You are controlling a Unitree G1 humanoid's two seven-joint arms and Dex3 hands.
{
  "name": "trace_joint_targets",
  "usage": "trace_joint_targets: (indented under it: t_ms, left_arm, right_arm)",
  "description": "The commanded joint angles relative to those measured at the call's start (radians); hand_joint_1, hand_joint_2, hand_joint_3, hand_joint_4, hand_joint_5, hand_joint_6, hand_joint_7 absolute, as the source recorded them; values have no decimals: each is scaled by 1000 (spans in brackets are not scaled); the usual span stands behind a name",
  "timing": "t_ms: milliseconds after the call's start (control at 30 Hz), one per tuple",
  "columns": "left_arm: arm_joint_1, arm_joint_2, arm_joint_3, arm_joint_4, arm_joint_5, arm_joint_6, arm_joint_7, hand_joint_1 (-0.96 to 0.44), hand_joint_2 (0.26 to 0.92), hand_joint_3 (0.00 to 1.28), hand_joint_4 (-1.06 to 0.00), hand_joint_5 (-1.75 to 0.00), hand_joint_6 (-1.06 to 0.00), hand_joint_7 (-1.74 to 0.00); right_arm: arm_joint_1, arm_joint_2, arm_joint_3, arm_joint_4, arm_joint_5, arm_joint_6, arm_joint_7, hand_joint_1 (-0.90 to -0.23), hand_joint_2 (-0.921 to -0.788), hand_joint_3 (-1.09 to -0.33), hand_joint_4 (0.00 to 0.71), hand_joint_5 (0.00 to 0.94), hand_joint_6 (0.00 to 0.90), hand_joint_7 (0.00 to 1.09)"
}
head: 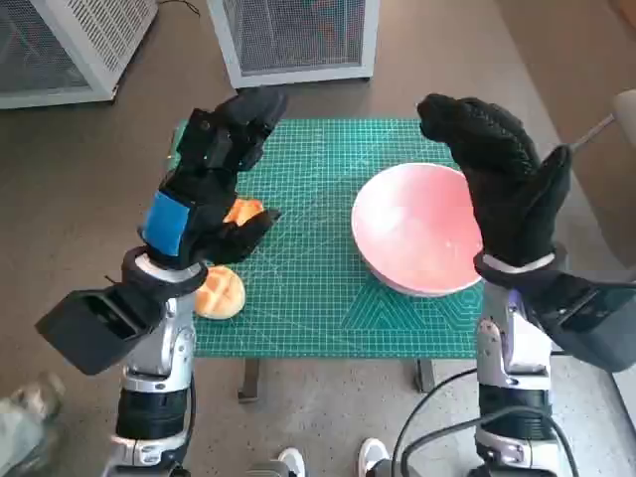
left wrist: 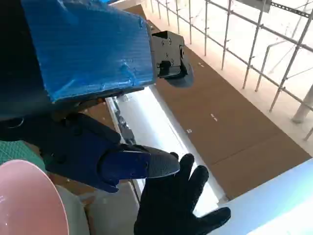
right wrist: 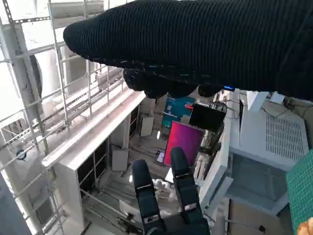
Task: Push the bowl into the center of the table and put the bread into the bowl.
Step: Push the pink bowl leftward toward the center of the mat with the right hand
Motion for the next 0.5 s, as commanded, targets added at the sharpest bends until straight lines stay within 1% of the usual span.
trace_joint_targets:
  t_ms: [33,200,400,500]
  left_arm:
    - [-4,1,0,-4,-3,-9,-3,-541,921,369,-245,-35,1,-677]
    - [-4,1,1,-2,1,-14,-2,-538,921,368,-245,-37,1,-678]
    - [-4,3,3,12,1,-26,-6,-536,921,367,-244,-38,1,-676]
    - [-4,4,4,16,0,-30,-7,-536,921,365,-245,-39,1,-675]
  right_arm:
    - [20,-3,-5,12,11,15,9,-413,-875,-495,397,1,162,636]
    - [22,-1,-6,10,14,17,10,-413,-874,-493,397,1,171,636]
    - [23,2,-7,12,15,17,9,-418,-866,-488,403,3,182,635]
    - [24,3,-7,12,14,16,8,-422,-865,-484,405,4,185,633]
